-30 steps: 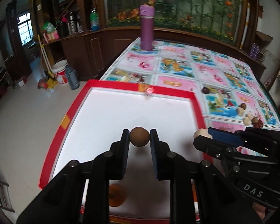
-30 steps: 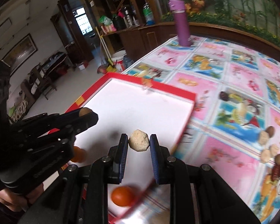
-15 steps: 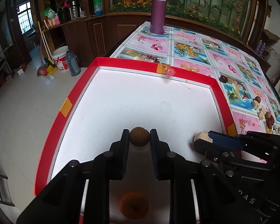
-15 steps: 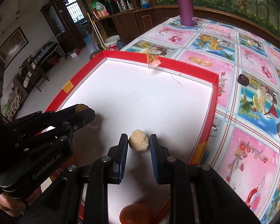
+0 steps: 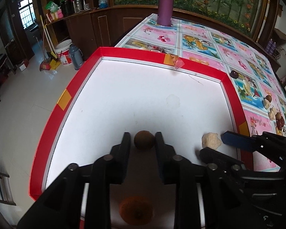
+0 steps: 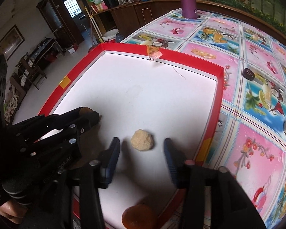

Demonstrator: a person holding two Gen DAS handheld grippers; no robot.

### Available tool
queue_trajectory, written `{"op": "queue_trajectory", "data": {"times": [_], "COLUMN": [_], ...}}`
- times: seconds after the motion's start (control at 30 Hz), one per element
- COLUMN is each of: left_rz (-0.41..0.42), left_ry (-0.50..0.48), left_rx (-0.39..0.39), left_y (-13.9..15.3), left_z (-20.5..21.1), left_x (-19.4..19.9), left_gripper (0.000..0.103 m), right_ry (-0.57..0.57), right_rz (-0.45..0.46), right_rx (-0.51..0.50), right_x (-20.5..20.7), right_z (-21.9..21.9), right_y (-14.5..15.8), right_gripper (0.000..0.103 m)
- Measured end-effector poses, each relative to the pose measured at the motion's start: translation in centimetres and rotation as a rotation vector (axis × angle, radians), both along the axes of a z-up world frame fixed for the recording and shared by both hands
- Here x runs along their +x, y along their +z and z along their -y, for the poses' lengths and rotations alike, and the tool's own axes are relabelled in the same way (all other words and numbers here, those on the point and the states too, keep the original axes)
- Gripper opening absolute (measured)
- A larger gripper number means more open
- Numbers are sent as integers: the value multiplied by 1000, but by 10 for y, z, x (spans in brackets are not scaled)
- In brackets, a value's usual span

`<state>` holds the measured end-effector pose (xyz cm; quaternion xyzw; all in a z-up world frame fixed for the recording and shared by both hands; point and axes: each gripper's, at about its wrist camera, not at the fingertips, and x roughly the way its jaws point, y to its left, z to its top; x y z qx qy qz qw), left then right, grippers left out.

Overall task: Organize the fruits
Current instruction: 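Carry the cake and nut into the tray and open both grippers, then return to the table and grasp a textured beige ball with the right gripper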

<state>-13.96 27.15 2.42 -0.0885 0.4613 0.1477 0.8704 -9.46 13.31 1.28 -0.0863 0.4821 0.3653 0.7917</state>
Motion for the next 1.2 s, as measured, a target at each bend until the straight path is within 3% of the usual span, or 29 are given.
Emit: {"op": "queue_trajectory", "data": {"times": [0.03, 0.07, 0.23, 0.33, 0.57, 0.9, 1.03, 1.2], "left_rz": [3, 9, 78, 136, 176, 115, 91, 39], "left_ry": [8, 16, 13, -39, -235, -475, -521, -550], "left_rx": [1, 5, 54, 74, 47, -5, -40, -93], "left_y": [1, 3, 26, 45, 65, 44, 31, 14], "left_z": [-1, -1, 14, 38, 112, 228, 258, 285], "left_x": [-1, -2, -9, -11, 0, 31, 46, 67], "left_gripper": [51, 55, 65, 73, 77, 77, 77, 76], "right_ry": [0, 1, -29, -59, -204, -524, -564, -542], "right_rz": [7, 10, 55, 96, 147, 140, 119, 114], "right_rx": [6, 16, 106, 153, 198, 128, 103, 58], "right_x": [0, 0, 0, 2, 20, 45, 51, 58], "right_z": [2, 4, 31, 57, 150, 325, 354, 356], "right_y": [2, 5, 30, 46, 62, 36, 23, 7], "right_gripper": [48, 48, 52, 53, 54, 54, 54, 54]}}
